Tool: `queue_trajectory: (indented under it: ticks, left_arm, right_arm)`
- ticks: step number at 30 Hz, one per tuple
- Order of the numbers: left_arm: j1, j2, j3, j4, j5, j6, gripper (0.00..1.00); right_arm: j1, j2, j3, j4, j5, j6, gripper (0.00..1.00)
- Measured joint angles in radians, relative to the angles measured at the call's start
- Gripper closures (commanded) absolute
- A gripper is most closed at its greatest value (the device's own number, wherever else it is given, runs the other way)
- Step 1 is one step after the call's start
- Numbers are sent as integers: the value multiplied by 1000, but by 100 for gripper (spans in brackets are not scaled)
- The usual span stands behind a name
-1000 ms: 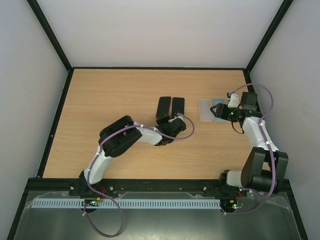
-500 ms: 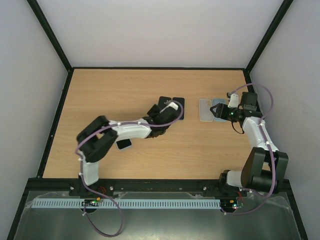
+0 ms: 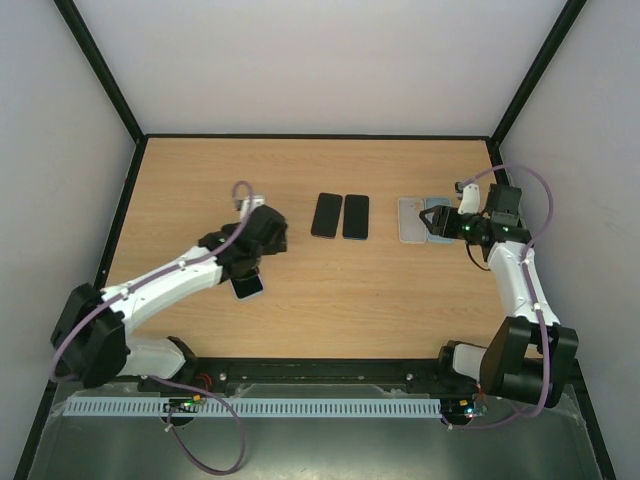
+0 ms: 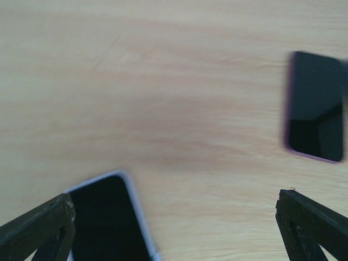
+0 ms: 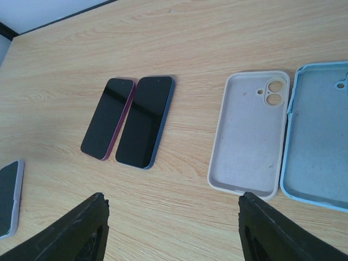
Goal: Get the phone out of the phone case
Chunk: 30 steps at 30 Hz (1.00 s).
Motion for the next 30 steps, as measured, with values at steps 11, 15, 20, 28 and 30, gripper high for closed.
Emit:
queue_trajectory:
  ticks: [11, 15, 20, 28, 30]
  left_arm:
    - [359, -78, -139, -132, 287, -185, 0]
    - [416, 58, -90, -177, 349, -169, 0]
    - [428, 145, -54, -203, 367, -145, 0]
    - [428, 200, -48, -204, 393, -128, 0]
    - [428, 212, -48, -201, 401, -127, 0]
  right_arm:
    - [0, -14, -10, -1, -3, -10, 35]
    - [0, -14, -10, -1, -2, -14, 35]
    - [0, -13, -10, -1, -2, -20, 35]
    - [0, -7, -11, -1, -2, -24, 35]
    - [0, -5, -11, -1, -2, -24, 35]
